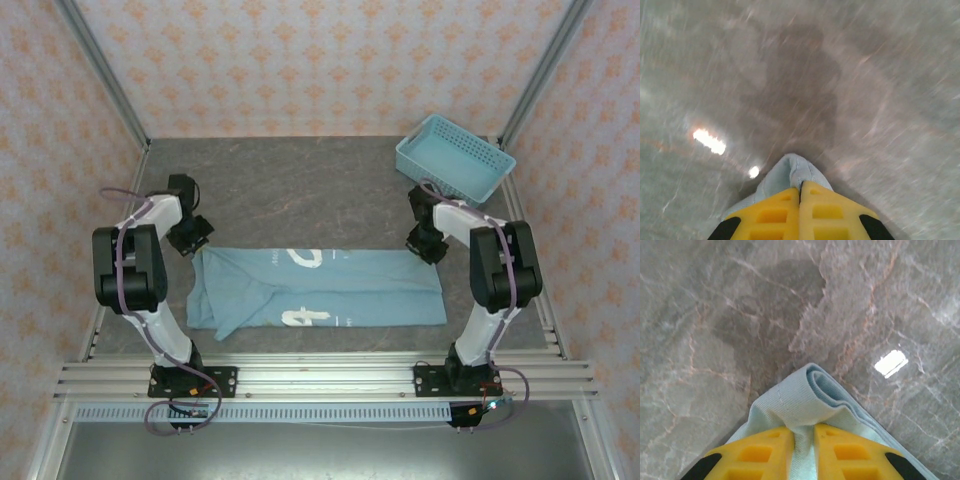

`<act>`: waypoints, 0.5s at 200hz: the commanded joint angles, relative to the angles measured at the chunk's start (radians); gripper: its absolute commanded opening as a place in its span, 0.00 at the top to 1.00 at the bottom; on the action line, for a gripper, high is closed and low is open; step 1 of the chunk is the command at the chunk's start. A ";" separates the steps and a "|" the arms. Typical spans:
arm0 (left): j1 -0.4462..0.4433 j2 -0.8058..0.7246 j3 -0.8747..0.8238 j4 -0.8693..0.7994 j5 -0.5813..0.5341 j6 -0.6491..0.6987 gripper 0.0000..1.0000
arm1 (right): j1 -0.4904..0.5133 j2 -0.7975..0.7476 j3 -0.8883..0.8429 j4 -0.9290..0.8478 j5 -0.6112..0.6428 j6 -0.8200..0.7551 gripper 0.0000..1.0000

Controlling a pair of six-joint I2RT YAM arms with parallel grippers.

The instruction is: Fold and stack the t-shirts

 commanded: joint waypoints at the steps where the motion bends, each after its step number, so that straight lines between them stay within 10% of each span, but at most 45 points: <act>1: 0.007 0.036 0.091 -0.028 -0.040 0.029 1.00 | -0.020 0.072 0.048 0.006 0.055 -0.013 0.81; 30: 0.006 0.036 0.108 -0.060 -0.049 0.056 1.00 | -0.020 0.073 0.092 0.000 0.039 -0.041 0.78; 62: -0.019 -0.121 0.033 -0.127 -0.109 0.042 0.57 | -0.005 -0.026 0.070 -0.020 0.059 -0.091 0.61; 100: -0.118 -0.394 -0.202 -0.276 -0.065 -0.123 0.59 | 0.042 -0.187 -0.006 -0.029 0.043 -0.137 0.56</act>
